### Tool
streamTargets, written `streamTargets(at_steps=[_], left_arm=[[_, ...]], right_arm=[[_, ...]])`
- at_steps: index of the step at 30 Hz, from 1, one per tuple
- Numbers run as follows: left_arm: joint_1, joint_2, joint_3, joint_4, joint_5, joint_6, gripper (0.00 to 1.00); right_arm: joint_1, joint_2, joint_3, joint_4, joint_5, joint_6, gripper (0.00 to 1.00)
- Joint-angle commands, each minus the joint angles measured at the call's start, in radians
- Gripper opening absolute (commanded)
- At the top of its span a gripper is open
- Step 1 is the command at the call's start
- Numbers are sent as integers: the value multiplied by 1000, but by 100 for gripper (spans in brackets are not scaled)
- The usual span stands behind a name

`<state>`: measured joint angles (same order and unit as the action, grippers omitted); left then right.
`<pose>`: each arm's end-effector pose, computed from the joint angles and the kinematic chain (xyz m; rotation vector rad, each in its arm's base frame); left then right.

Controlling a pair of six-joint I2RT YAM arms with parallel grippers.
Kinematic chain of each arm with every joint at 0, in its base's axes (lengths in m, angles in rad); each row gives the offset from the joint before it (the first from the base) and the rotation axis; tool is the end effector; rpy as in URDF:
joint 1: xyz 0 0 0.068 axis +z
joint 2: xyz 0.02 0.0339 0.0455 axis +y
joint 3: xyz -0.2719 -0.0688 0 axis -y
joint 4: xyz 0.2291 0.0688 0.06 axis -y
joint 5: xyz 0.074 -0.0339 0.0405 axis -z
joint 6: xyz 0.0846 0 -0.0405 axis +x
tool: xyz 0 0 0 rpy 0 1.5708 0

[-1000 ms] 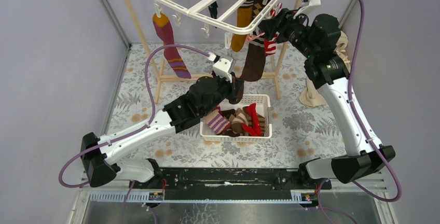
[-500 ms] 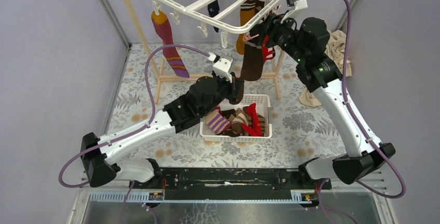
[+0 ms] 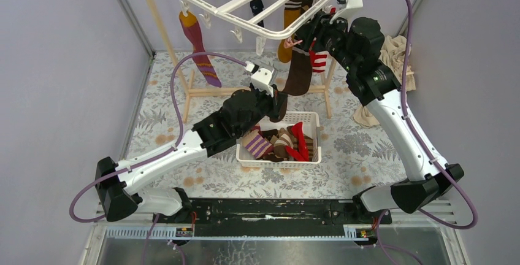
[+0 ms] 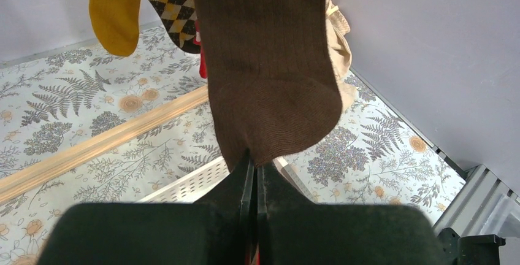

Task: Remove the socks clipped to the hanger
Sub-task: Remove the sock from the hanger.

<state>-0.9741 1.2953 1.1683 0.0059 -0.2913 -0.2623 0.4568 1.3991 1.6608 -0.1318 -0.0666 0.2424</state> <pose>0.2082 -0.2633 0.3869 0.3896 1.6889 -0.6768 0.2994 0.1534 0.5192 -0.2127 1.4554 0.6195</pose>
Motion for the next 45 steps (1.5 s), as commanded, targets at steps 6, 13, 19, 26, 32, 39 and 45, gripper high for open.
streamTargets(at_steps=[6, 13, 19, 26, 32, 39, 45], left_arm=[[6, -30, 8, 26, 9, 5, 0], [7, -34, 0, 29, 9, 3, 0], [9, -37, -7, 29, 6, 1, 0], [11, -40, -13, 27, 6, 0, 0], [12, -51, -29, 29, 15, -13, 0], [12, -76, -56, 19, 35, -41, 0], [11, -104, -101, 12, 53, -85, 0]], right_arm=[[10, 15, 73, 46, 31, -5, 50], [16, -1, 59, 43, 49, -18, 41], [16, -2, 59, 37, 62, -32, 33], [17, -8, 49, 36, 56, -36, 15], [17, -19, 27, 42, 44, -32, 14], [18, -60, -57, 44, 33, -14, 50], [16, -131, -187, 40, 30, 19, 63]])
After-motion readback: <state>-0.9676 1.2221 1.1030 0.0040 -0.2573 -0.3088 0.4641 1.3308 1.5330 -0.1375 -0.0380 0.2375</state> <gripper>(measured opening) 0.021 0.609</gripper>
